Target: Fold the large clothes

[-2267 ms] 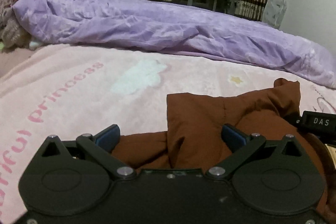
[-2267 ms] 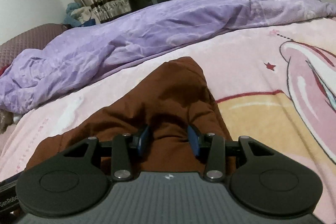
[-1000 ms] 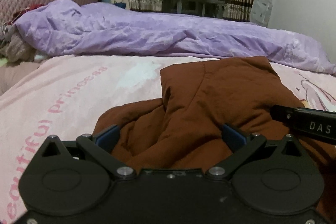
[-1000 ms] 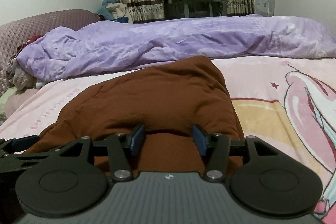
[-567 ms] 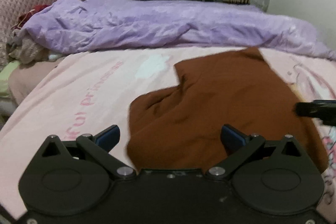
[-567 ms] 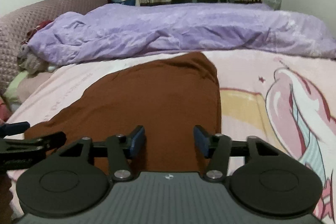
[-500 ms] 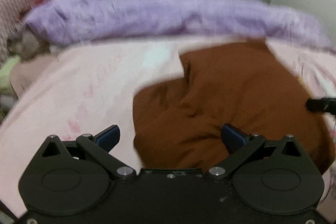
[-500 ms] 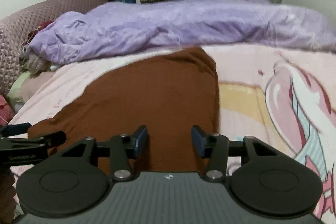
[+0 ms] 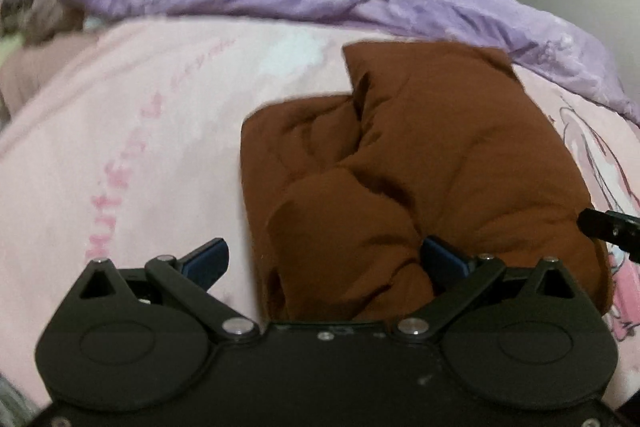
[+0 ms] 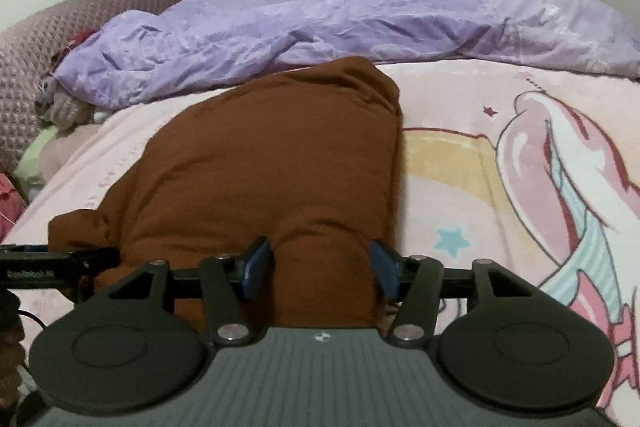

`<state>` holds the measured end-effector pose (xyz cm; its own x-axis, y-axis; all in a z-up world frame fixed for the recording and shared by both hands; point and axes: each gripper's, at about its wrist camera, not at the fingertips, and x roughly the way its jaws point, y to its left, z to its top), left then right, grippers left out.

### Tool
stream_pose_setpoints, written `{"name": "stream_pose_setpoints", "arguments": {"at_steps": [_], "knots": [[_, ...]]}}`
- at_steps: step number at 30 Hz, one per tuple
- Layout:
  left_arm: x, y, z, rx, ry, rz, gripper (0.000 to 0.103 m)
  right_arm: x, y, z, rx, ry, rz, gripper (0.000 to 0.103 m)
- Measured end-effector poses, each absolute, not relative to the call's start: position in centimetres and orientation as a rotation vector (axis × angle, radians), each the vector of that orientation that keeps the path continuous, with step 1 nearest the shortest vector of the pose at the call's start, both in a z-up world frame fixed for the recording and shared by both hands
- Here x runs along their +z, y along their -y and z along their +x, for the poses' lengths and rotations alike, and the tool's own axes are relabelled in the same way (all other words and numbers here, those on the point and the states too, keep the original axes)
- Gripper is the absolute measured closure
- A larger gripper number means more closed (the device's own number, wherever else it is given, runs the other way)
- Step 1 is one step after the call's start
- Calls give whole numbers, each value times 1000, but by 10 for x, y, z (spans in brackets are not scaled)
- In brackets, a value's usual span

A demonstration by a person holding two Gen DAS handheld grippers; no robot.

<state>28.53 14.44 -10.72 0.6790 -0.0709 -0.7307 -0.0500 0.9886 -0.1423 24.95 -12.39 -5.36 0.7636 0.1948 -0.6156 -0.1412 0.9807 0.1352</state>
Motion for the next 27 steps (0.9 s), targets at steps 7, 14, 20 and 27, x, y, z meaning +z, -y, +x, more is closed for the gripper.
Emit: {"name": "stream_pose_setpoints", "arguments": {"at_steps": [7,14,20,27], "knots": [[-104,-131,285,-111,-822,-147,31,-57,125,251,185,-680,93,34],[-68,-111,262,-119,-739,-74,81,-52,122,246,166,-675,68,34],[-48,-100,221,-115,-752,-44,82,-49,126,235,176,-664,71,34],[-96,-113,242,-45,-815,-98,36,-57,125,239,196,-677,88,32]]}}
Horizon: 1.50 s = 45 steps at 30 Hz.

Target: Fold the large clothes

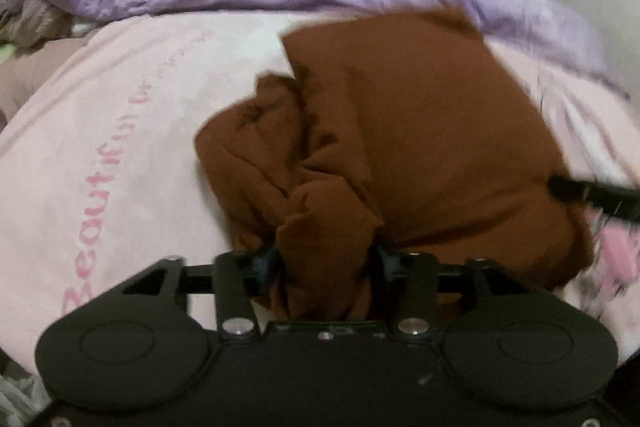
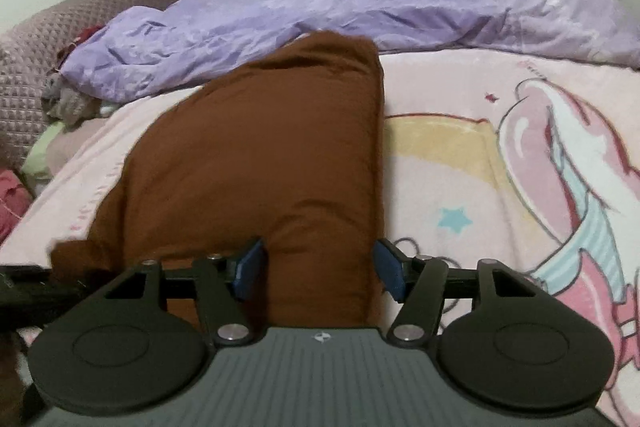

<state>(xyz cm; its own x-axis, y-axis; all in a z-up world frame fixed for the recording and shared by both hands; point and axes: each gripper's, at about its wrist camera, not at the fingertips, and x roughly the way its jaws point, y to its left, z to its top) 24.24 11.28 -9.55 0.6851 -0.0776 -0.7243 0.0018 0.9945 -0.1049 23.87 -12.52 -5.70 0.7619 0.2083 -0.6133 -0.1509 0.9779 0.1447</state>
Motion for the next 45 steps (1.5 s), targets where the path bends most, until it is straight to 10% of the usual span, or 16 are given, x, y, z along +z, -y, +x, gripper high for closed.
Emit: {"name": "stream_pose_setpoints", "arguments": {"at_steps": [3,7,19,34,45], "knots": [[-69,-118,234,12,-752,-78,22,-50,128,236,207,-655,107,38],[-34,-118,228,-10,-589,-78,15,-37,125,234,209,-581,110,74],[-114,-120,280,-38,-693,-190,3,-56,125,259,210,-689,133,73],[-29,-96,355,-69,-476,-140,5,-20,98,358,98,-417,145,70],[-129,-74,401,-9,-618,30,2,-88,105,415,94,-644,245,64]]}}
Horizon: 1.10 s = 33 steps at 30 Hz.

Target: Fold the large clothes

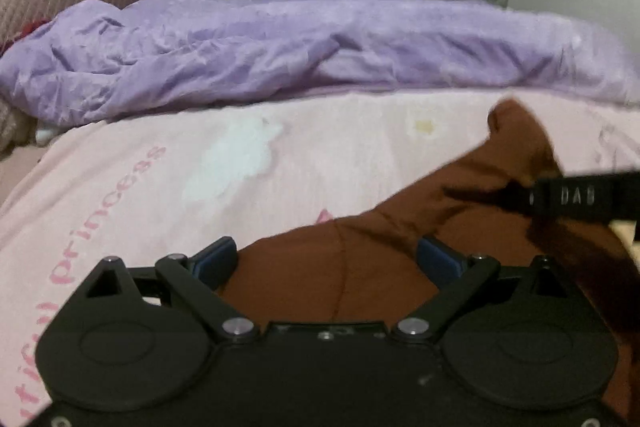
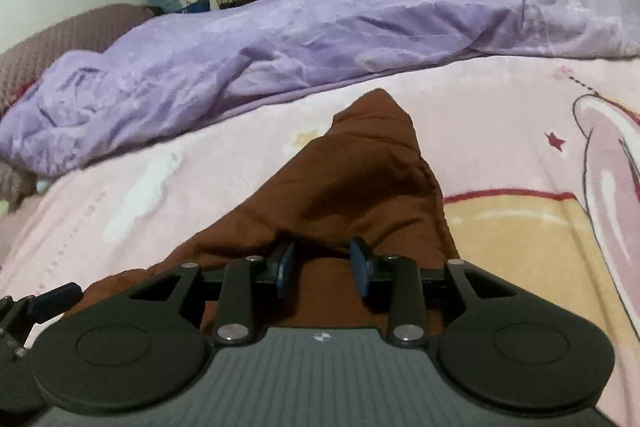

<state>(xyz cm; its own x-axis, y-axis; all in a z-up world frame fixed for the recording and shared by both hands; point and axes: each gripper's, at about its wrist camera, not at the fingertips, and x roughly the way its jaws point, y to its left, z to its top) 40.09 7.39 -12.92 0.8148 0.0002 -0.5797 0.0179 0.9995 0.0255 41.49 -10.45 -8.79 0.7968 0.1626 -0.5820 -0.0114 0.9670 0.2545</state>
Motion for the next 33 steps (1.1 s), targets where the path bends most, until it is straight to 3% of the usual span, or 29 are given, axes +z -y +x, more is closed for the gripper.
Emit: {"name": "stream_pose_setpoints", "arguments": {"at_steps": [8,12,17,20,23,24,26,33], "knots": [[-114,-73,406,4,-635,23,4,-70,103,402,111,-639,208,63],[-75,-82,371,1,-564,-5,4,-35,88,365,98,-573,79,47],[-56,-83,337,-39,-474,2,4,-32,84,337,144,-526,96,41],[-87,-77,359,-57,-630,156,1,-58,77,352,135,-600,46,34],[-91,-104,363,-35,-705,98,2,-59,83,342,154,-569,28,28],[-82,-117,357,-50,-697,65,2,-54,89,337,151,-559,29,17],[-67,-138,345,-21,-675,48,4,-47,101,330,125,-553,32,8],[-69,-173,330,-81,-803,-108,4,-54,145,328,136,-649,114,4]]}}
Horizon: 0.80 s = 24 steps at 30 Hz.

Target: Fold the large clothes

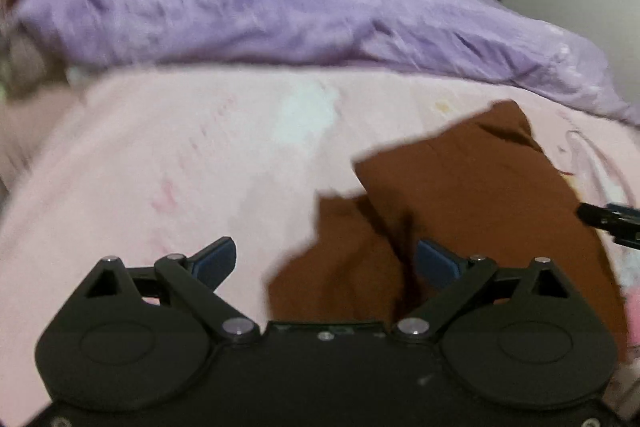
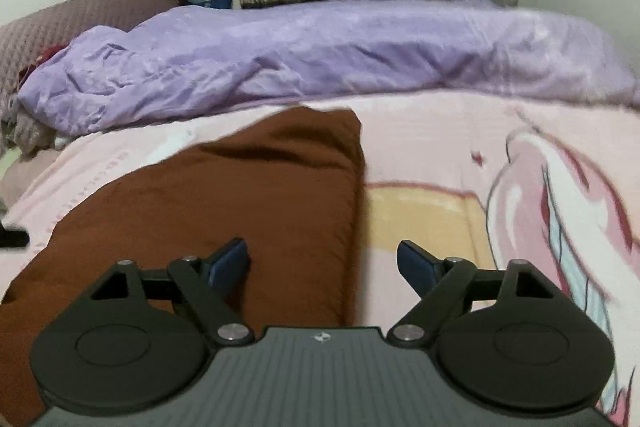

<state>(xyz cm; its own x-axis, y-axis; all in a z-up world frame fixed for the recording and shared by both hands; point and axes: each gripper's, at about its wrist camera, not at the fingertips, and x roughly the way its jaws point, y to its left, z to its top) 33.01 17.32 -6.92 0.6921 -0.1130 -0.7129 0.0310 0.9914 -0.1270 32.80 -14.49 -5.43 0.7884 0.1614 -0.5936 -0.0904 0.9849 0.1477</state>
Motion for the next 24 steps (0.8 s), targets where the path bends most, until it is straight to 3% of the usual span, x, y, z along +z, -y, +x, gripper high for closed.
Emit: {"name": "stream_pose_setpoints", "arguments": {"at_steps": [7,17,24], "knots": [[-128,-129,324,6,-813,-55,0,-70,132,327,138,-666,101,5],[-117,-162,301,71,-784,-84,0,-67,163,319,200,-704,157,3],[-142,-173,322,-195,-929,-343,4,-84,171,337,428,-801,353,0]]}}
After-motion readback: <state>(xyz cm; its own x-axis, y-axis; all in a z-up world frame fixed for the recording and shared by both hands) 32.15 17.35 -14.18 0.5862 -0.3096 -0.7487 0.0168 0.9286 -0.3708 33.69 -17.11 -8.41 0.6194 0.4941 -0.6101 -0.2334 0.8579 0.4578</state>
